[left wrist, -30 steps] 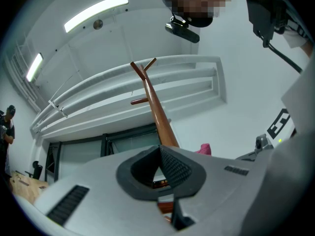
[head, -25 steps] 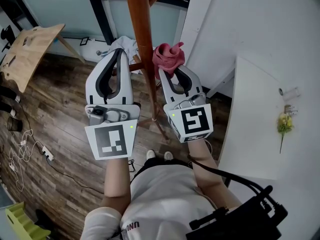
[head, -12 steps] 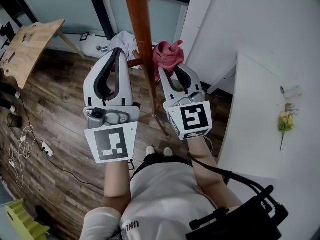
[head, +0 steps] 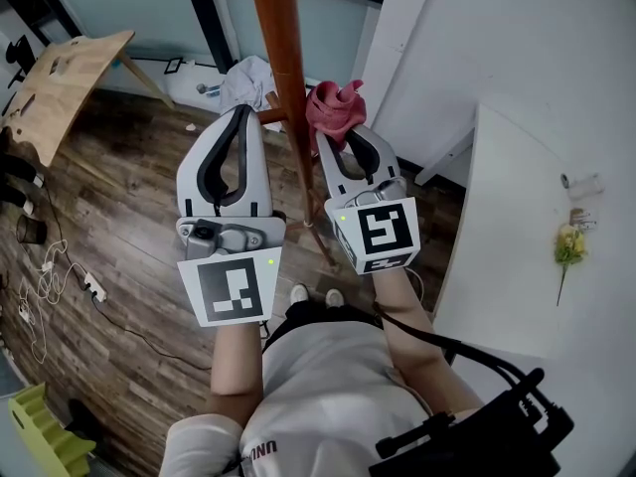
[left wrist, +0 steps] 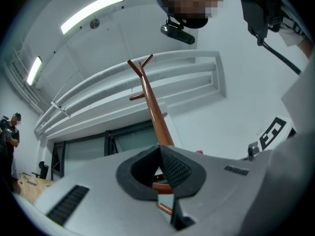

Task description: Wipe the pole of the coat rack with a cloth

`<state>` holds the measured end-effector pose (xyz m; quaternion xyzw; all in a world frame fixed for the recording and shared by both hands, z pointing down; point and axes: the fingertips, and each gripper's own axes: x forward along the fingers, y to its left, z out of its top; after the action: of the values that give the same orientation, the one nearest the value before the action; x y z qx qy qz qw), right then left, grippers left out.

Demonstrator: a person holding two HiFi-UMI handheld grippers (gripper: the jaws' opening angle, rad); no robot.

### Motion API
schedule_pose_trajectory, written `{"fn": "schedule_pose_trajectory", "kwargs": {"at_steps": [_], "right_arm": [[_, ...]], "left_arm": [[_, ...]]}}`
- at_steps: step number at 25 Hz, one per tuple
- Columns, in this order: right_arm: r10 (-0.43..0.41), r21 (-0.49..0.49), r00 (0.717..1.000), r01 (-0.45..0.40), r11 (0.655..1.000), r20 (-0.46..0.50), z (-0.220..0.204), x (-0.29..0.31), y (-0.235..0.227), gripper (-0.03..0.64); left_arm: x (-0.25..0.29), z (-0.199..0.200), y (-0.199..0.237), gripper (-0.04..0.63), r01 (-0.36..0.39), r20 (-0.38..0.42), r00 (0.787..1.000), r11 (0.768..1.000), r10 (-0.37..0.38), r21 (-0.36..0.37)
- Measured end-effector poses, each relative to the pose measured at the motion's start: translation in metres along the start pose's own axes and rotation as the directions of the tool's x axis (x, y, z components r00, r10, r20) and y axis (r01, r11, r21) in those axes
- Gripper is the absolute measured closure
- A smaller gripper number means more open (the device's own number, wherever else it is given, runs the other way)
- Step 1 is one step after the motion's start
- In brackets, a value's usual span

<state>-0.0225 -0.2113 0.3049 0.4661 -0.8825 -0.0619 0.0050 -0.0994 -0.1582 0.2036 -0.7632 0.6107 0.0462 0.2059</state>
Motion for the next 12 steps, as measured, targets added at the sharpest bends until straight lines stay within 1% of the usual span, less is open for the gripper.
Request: {"fn": "schedule_pose_trajectory", "kwargs": {"at_steps": [8, 12], "right_arm": [[0.010, 0.000, 1.000, -0.011, 1.000, -0.017, -0.008, 0.000, 0.001, 0.537], [0.012, 0.001, 1.000, -0.012, 1.000, -0.027, -0.012, 0.000, 0.001, 0.537]], "left_arm": [[-0.007, -0.033, -0.017, 0.583, 0.008, -0.080, 0.997, 0.999, -0.011, -0.042], [-0.007, -0.047, -0.021, 0.583, 0.005, -0.103, 0.995, 0.998, -0.012, -0.067]]}}
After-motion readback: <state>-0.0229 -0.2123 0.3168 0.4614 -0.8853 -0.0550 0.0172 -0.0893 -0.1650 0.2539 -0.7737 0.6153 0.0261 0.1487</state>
